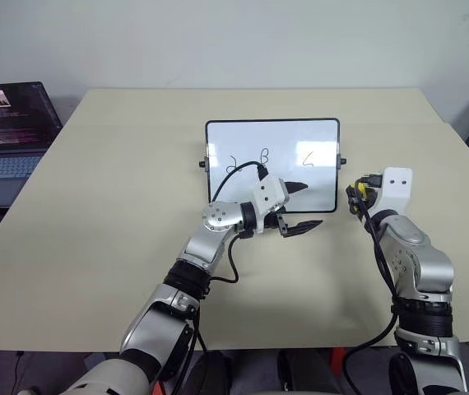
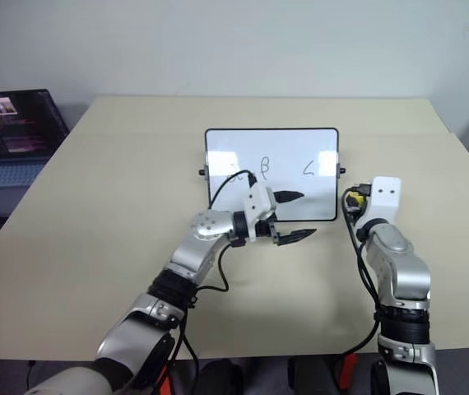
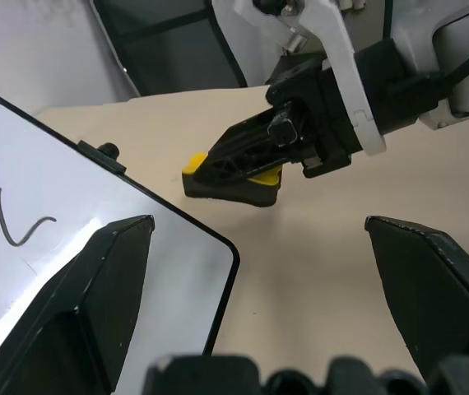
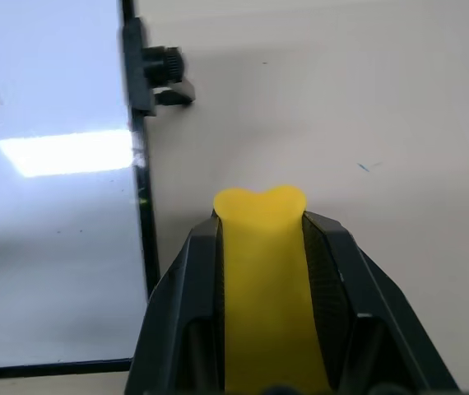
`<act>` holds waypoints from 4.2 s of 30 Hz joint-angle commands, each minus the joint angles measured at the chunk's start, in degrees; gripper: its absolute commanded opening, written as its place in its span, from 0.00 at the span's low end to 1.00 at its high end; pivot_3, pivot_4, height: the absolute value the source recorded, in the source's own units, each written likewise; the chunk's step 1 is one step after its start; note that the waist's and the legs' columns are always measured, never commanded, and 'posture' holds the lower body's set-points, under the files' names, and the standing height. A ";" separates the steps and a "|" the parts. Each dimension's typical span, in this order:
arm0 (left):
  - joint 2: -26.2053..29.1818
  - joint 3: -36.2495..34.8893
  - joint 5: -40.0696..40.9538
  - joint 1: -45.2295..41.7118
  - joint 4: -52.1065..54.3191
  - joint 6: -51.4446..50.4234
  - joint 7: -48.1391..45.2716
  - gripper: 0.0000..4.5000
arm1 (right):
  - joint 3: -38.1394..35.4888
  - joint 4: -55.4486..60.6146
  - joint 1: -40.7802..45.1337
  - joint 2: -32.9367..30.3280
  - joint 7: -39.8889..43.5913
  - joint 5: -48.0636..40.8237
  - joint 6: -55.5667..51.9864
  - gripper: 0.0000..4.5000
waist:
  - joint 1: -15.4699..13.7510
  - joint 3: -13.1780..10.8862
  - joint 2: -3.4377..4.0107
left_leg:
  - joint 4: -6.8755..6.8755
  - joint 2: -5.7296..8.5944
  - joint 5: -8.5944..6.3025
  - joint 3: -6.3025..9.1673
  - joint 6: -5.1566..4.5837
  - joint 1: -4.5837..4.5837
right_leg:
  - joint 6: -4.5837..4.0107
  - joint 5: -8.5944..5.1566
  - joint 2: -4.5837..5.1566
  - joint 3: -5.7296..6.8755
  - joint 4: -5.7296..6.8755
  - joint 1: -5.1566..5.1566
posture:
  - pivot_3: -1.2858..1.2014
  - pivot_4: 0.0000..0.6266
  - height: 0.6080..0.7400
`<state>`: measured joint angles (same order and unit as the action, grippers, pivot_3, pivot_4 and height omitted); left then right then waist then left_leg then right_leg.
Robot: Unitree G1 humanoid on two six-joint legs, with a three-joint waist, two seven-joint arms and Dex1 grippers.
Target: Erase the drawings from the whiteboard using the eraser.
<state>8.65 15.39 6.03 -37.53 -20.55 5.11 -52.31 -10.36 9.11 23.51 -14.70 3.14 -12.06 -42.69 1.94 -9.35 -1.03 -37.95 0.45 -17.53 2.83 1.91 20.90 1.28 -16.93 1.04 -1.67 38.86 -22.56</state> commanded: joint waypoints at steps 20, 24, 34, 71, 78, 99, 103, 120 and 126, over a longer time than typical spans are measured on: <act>12.16 -9.51 1.04 11.39 27.60 -14.54 11.03 1.00 | 5.86 -11.91 12.50 -0.63 8.28 3.67 17.66 0.24 | -0.17 0.00 0.00 | -0.02 -0.01 0.00 0.00 0.00 0.02 | 0.00 0.00 0.02 0.01 0.02 -0.05 | 0.52 0.24 1.00; 11.89 -8.88 -1.09 10.88 26.65 -15.69 14.57 1.00 | 6.36 -15.70 15.15 0.10 9.03 4.35 20.28 0.24 | -0.15 0.00 0.00 | -0.02 -0.01 0.00 0.01 0.00 0.02 | -0.01 0.00 0.02 0.03 0.03 -0.06 | 0.52 0.24 1.00; 9.29 -7.26 -1.08 7.41 21.58 -13.18 15.24 1.00 | 6.64 -19.35 17.21 0.43 9.21 4.70 23.33 0.24 | -0.20 0.00 0.00 | -0.02 -0.01 0.00 0.00 0.00 0.07 | -0.01 0.01 0.04 0.03 0.03 -0.09 | 0.52 0.24 1.00; 7.95 -6.11 -1.63 5.47 19.66 -12.71 15.02 1.00 | 9.28 -19.75 2.69 3.44 10.13 6.50 27.14 0.24 | -0.11 0.10 -0.06 | -0.17 -0.02 0.01 -0.04 0.00 -0.30 | 0.04 0.08 0.03 -0.04 0.14 0.28 | 0.52 0.24 1.00; 7.94 -6.01 -1.57 6.08 19.95 -13.03 14.91 1.00 | 9.00 -10.38 -3.60 2.58 10.22 6.12 21.99 0.24 | -0.11 0.10 -0.06 | -0.17 -0.01 0.01 -0.01 0.00 -0.30 | 0.06 0.08 0.03 -0.01 0.13 0.28 | 0.52 0.24 1.00; 8.71 -6.12 -1.83 6.03 19.14 -12.68 14.82 1.00 | 7.16 -30.20 22.02 5.85 6.80 7.40 32.35 0.24 | -0.11 0.04 -0.01 | -0.05 -0.01 0.02 -0.09 0.01 0.17 | 0.05 0.09 0.04 -0.07 0.04 -0.24 | 0.52 0.24 1.00; 8.98 -6.28 -1.95 6.50 20.13 -13.24 15.27 1.00 | 7.81 -36.18 21.50 6.14 6.98 8.26 36.00 0.24 | -0.09 0.05 -0.03 | -0.12 -0.01 0.02 -0.21 0.02 0.38 | 0.05 0.09 0.04 -0.17 0.14 -0.53 | 0.52 0.24 1.00; 9.38 -6.47 -1.50 7.68 22.27 -14.51 16.06 1.00 | 11.46 -11.35 -2.58 3.16 10.10 8.52 23.54 0.24 | -0.25 0.15 -0.10 | -0.16 -0.02 0.02 -0.19 0.00 0.21 | 0.08 0.12 0.03 -0.19 0.21 -0.36 | 0.52 0.24 1.00; 9.04 -6.04 -1.54 7.15 21.47 -14.11 15.60 1.00 | 8.85 -2.93 -3.05 2.41 9.37 6.97 18.04 0.24 | -0.12 0.14 -0.10 | -0.16 -0.01 0.02 -0.17 -0.01 -0.09 | 0.09 0.12 0.01 -0.18 0.16 -0.04 | 0.52 0.24 1.00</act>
<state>17.83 9.61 4.18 -29.20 -0.25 -9.84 -36.80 0.80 2.87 19.02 -11.91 13.42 -4.12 -23.11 1.82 -9.21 -1.13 -38.10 0.44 -17.51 2.68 1.90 20.82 1.37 -16.81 1.05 -1.83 39.02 -22.60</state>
